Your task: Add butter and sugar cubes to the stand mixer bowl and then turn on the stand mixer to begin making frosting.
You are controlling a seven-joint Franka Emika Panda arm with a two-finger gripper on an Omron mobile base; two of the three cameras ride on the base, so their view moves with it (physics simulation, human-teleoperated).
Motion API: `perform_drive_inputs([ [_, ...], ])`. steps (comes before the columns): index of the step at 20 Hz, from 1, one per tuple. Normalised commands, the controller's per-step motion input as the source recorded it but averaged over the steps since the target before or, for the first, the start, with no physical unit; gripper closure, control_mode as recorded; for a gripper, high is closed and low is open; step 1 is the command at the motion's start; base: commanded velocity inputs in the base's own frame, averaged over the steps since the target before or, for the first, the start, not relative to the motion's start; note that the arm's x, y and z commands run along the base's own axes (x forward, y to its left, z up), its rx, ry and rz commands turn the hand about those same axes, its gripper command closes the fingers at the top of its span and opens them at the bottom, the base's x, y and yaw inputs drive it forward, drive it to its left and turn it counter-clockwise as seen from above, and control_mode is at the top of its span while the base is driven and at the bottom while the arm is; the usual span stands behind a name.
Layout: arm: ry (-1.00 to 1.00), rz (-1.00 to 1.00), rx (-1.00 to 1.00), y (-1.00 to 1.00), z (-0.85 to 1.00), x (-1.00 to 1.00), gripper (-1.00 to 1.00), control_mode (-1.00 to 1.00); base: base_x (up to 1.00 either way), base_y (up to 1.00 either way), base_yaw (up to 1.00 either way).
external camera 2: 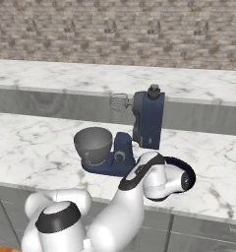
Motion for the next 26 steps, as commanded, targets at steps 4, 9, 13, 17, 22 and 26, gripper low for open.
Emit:
perform_drive_inputs([
  [4, 0.0, 0.0, 0.0, -0.15, -0.19, 0.19, -1.0, -1.0, 0.0, 0.0, 0.0],
  [9, 0.0, 0.0, 0.0, -0.11, -0.18, 0.08, -1.0, -1.0, 0.0, 0.0, 0.0],
  [13, -0.01, 0.0, 0.0, 0.0, -0.08, 0.08, -1.0, -1.0, 0.0, 0.0, 0.0],
  [17, -0.03, 0.0, -0.01, 0.04, 0.0, 0.02, -1.0, -1.0, 0.0, 0.0, 0.0],
  [22, -0.01, 0.0, -0.04, 0.16, 0.0, 0.06, -1.0, -1.0, 0.0, 0.0, 0.0],
  [26, 0.0, 0.0, -0.05, 0.22, 0.0, 0.0, -1.0, -1.0, 0.0, 0.0, 0.0],
])
